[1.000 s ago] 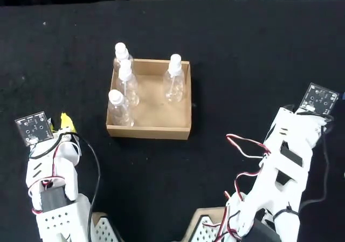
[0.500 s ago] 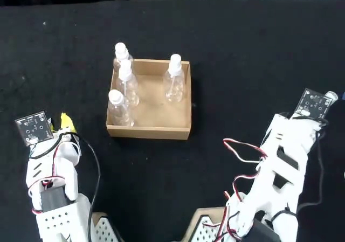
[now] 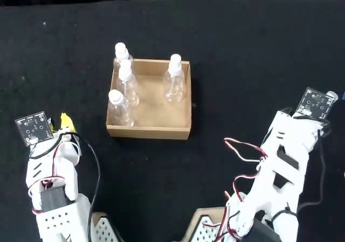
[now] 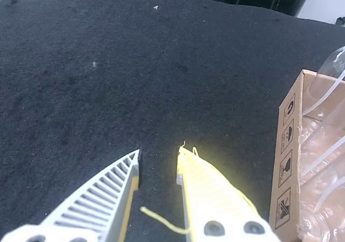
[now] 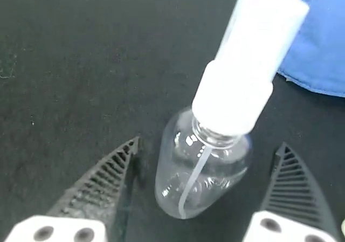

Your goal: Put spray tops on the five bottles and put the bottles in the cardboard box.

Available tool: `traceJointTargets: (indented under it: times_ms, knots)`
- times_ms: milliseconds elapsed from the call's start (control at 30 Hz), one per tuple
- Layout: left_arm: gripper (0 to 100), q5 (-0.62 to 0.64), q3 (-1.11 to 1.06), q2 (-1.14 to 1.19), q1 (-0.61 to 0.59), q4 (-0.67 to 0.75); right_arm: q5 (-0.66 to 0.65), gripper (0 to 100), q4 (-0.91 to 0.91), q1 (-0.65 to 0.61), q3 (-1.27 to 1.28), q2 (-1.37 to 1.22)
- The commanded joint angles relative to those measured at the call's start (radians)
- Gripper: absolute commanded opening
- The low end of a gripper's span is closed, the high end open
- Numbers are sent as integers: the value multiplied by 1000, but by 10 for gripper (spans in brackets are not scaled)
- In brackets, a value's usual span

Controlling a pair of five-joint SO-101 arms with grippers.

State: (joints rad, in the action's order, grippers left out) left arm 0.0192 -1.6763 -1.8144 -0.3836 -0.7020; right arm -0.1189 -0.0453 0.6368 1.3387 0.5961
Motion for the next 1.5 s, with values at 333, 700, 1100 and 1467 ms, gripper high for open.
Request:
traceJointTargets:
  times_ms: [333, 700, 1100, 1467]
  knots:
    - [107, 3, -22, -11, -10, -6, -38, 335, -37, 8, -36, -12]
    - [107, 3, -22, -11, -10, -8, -37, 153, -38, 14, -44, -12]
    - [107, 3, -22, -11, -10, -8, 5, 89, -21, 14, -44, 1]
    - [107, 3, -22, -11, -10, -6, 63, 89, 614, -146, -174, 395]
